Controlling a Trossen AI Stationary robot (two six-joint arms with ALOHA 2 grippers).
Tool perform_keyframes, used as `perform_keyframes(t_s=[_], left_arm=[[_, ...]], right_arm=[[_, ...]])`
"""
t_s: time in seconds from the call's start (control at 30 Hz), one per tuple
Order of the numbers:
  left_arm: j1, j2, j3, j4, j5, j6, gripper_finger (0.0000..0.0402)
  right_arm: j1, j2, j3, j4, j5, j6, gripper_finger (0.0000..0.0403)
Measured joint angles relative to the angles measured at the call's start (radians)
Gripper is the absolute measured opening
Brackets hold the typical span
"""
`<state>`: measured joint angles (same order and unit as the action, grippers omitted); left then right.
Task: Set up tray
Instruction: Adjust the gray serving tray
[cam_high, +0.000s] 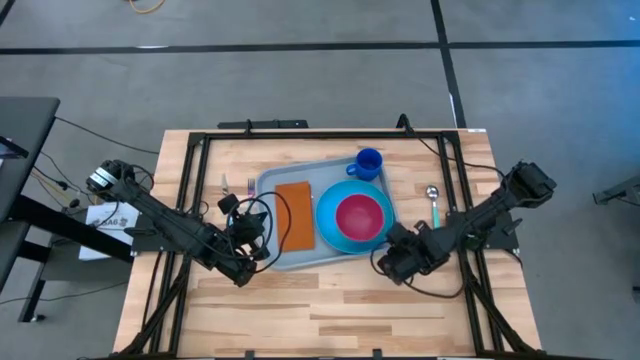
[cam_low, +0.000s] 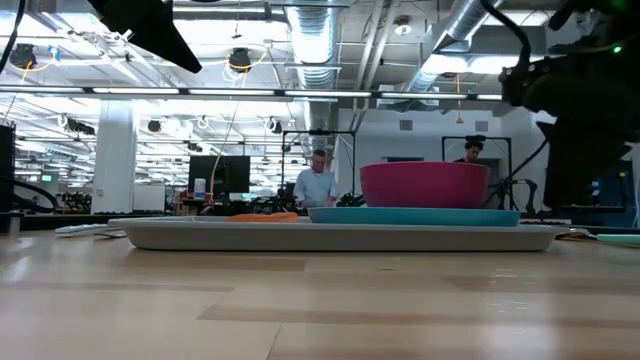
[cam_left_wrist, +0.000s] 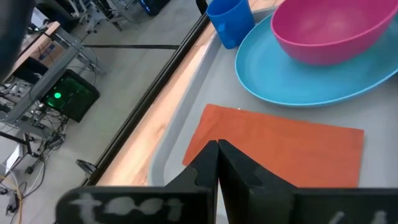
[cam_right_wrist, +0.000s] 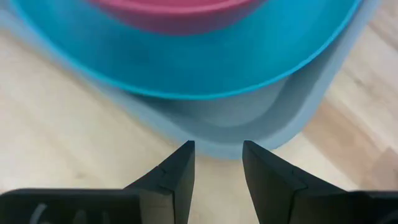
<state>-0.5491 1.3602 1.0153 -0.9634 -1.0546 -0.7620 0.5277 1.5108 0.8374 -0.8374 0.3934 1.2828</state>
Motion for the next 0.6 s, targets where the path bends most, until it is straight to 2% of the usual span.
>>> perform_keyframes(t_s=[0.17, 0.6], left_arm=[[0.000, 0.000, 0.000, 0.000, 0.000, -0.007, 0.0000], [0.000, 0.000, 0.000, 0.003, 0.001, -0.010, 0.0000]], right_arm=[[-0.031, 0.000, -0.026, -0.005, 0.039, 0.001, 0.0127], [-0.065, 0.000, -0.073, 0.035, -0.002, 0.026, 0.0127]])
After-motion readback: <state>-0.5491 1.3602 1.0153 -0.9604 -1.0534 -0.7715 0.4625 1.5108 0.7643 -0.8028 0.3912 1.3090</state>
